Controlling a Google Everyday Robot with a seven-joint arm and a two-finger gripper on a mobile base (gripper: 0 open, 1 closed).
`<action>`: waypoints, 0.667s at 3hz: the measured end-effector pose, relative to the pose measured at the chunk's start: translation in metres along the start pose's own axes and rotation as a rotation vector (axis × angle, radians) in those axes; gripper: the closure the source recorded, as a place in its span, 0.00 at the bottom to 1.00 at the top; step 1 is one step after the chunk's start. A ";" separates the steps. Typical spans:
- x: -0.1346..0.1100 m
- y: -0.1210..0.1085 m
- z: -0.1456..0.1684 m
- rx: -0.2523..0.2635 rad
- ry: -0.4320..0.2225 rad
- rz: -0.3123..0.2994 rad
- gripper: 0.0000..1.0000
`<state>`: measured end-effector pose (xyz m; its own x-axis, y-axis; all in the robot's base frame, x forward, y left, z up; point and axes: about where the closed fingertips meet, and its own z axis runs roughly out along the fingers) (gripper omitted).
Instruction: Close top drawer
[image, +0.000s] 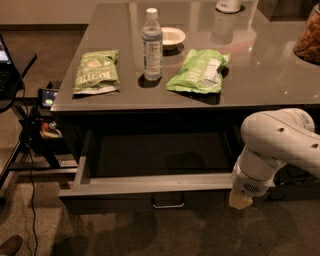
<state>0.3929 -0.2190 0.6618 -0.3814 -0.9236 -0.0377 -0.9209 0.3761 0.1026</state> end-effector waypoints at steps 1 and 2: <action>0.000 -0.005 0.004 0.018 0.005 -0.006 1.00; 0.003 -0.007 0.010 0.031 0.005 -0.003 1.00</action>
Offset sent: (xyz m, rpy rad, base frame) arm 0.0068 -0.0093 -0.0205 -0.0198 -0.0391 -0.0032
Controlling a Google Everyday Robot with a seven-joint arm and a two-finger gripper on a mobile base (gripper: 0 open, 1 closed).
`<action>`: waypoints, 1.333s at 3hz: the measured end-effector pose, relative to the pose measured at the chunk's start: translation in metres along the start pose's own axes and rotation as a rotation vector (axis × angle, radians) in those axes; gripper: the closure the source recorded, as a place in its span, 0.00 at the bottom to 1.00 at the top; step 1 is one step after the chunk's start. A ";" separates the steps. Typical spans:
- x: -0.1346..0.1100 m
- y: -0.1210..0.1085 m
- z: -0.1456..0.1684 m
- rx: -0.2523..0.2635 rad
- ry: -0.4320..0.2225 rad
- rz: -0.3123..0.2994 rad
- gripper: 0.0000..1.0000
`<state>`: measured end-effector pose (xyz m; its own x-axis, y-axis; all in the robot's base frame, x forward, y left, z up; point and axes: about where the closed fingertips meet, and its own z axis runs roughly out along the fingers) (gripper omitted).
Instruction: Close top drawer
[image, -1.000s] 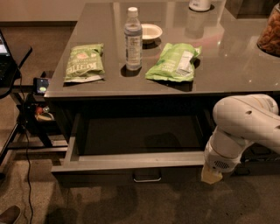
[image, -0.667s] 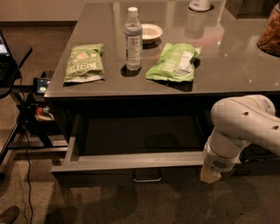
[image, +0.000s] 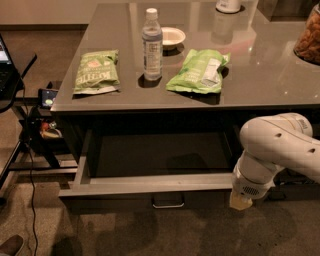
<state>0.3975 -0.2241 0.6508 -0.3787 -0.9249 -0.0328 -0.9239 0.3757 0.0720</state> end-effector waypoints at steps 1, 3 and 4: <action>0.000 0.000 0.000 0.000 0.000 0.000 0.81; 0.000 0.000 0.000 0.000 0.000 0.000 0.35; 0.000 0.000 0.000 0.000 0.000 0.000 0.11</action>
Offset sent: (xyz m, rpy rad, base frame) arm 0.0001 0.0000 0.0000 0.0000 -0.0003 0.0000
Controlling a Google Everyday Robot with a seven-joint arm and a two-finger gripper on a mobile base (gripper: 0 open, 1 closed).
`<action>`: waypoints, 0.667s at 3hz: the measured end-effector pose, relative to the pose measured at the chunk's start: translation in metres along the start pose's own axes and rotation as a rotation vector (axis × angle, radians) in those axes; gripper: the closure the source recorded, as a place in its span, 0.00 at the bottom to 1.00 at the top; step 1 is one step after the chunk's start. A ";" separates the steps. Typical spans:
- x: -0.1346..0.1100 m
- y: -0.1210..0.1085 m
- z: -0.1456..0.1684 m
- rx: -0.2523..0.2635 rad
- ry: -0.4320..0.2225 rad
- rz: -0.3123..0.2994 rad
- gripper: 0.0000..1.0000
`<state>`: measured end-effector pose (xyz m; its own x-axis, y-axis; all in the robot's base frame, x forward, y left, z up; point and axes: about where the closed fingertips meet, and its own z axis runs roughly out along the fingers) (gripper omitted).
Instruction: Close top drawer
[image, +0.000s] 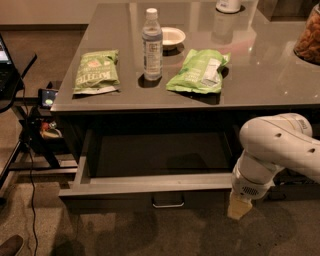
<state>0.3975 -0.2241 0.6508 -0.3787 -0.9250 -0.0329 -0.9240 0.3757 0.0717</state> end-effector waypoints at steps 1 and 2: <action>0.000 0.000 0.000 0.000 0.000 0.000 0.00; 0.000 0.000 0.000 0.000 0.000 0.000 0.00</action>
Offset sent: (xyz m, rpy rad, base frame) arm 0.0000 0.0000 0.0000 0.0000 0.0000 0.0000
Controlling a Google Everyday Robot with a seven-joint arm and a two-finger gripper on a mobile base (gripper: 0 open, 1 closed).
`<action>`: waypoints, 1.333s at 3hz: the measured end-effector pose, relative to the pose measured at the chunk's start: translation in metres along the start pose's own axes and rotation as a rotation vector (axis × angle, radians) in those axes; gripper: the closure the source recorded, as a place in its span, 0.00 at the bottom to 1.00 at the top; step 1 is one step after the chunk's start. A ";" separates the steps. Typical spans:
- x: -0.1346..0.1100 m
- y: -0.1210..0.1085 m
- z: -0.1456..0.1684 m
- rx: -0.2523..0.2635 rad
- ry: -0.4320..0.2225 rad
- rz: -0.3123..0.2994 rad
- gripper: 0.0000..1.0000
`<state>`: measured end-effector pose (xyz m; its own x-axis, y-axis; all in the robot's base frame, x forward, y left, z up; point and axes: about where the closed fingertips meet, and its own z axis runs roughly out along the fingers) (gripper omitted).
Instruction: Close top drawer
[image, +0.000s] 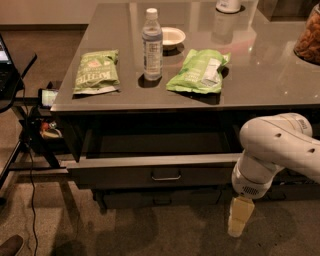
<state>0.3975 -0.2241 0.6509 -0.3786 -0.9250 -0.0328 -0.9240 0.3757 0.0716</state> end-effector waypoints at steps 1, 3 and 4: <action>0.000 0.000 0.000 0.000 0.000 0.000 0.17; 0.000 0.000 0.000 0.000 0.000 0.000 0.64; 0.000 0.000 0.000 0.000 0.000 0.000 0.87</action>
Offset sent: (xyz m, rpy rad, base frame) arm 0.0000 0.0000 0.0000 0.0000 0.0000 0.0000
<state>0.3974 -0.2241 0.6509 -0.3786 -0.9250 -0.0328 -0.9240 0.3757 0.0715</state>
